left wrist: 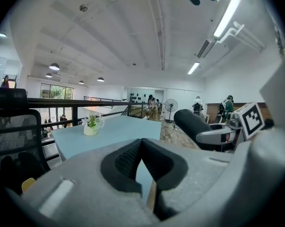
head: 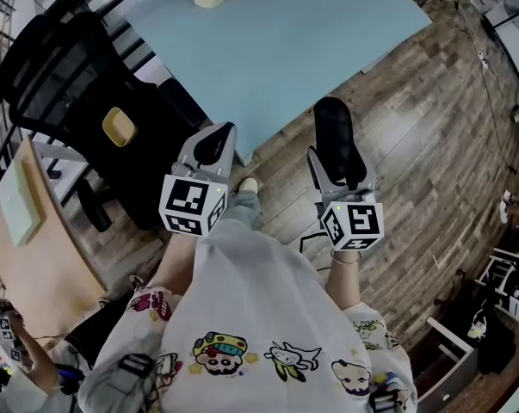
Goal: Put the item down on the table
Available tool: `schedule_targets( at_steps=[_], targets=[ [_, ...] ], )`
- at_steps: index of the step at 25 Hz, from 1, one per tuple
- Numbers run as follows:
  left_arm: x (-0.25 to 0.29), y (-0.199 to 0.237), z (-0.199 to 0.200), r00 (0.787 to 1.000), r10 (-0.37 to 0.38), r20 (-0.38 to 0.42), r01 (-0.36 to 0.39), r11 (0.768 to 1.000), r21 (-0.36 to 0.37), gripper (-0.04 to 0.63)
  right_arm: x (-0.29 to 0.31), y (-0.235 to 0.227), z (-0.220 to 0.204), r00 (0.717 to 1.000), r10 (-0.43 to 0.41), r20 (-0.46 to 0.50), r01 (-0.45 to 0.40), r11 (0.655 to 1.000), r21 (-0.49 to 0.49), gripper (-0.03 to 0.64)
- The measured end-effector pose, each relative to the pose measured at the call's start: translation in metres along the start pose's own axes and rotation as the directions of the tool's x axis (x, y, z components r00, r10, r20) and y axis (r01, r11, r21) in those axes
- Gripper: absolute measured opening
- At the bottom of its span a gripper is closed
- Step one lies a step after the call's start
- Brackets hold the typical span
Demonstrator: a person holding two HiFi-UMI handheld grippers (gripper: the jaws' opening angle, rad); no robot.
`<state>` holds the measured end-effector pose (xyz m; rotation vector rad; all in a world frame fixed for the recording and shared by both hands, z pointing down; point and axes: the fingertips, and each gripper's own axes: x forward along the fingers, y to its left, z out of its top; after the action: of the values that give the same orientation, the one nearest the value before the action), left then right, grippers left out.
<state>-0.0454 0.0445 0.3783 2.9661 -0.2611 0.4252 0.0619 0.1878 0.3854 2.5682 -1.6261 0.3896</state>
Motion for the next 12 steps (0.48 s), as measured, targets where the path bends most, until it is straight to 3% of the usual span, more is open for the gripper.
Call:
schedule_targets(
  at_steps=[12],
  targets=[
    [0.033,0.058,0.012,1.000,-0.012,0.006,0.012,1.000,-0.029,0.000,0.065,0.014,0.016,0.999,0.011,-0.038,-0.012,0.999,-0.039,0.341]
  ],
)
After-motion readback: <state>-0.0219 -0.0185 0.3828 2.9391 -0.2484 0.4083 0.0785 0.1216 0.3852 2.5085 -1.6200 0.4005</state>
